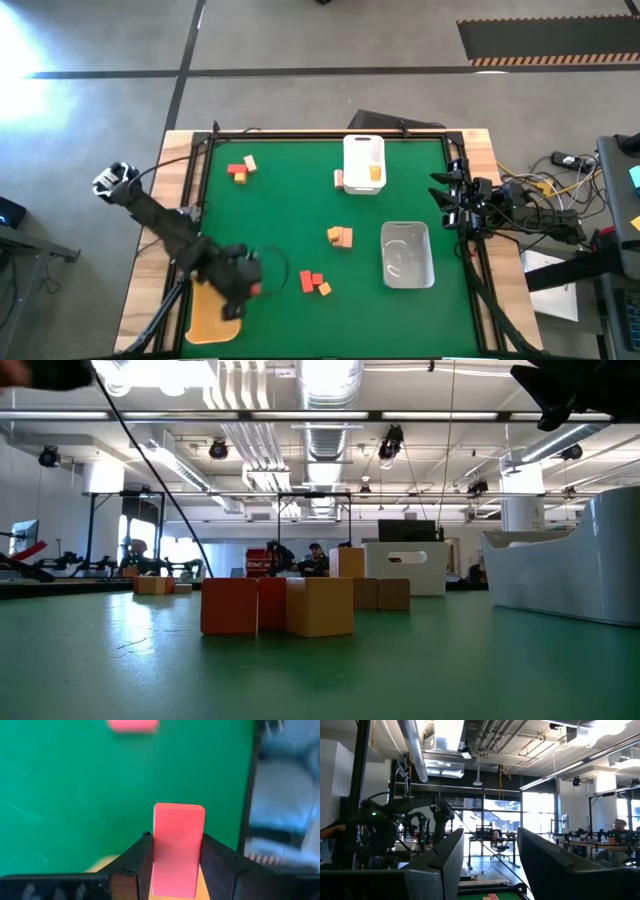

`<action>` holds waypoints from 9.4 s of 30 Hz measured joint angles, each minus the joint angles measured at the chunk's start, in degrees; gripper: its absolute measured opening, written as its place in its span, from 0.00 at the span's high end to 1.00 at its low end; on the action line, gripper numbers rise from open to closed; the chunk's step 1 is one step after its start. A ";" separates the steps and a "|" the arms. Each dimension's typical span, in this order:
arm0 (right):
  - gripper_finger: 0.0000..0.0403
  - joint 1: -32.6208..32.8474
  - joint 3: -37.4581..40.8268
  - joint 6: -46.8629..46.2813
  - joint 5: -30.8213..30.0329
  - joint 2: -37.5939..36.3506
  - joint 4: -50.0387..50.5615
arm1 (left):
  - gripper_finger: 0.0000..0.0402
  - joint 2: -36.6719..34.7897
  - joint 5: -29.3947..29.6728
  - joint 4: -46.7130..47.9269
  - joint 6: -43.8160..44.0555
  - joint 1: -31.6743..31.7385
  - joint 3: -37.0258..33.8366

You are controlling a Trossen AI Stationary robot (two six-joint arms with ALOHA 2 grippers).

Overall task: Sort & place blocks by color
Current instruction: Put the orange block into the yellow bin, then put the yellow block into the white bin, then put the brown block into the gray bin

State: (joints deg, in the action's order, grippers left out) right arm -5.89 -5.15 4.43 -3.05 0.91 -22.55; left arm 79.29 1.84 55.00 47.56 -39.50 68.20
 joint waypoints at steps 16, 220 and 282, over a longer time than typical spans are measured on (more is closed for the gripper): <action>0.58 -0.02 0.00 -0.69 0.02 0.00 0.02 | 0.71 0.52 4.38 2.99 11.12 -15.95 -10.55; 0.61 -28.53 -73.90 -11.23 7.52 93.65 56.43 | 0.94 -25.12 35.02 -69.54 -97.49 28.97 -35.78; 0.11 9.27 -78.47 -13.30 0.68 106.38 67.52 | 0.94 -25.10 35.04 -69.55 -97.40 28.99 -35.82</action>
State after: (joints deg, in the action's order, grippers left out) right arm 3.38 -83.61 -8.87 -2.37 107.29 44.97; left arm 54.19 36.88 -14.55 -49.84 -10.51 32.38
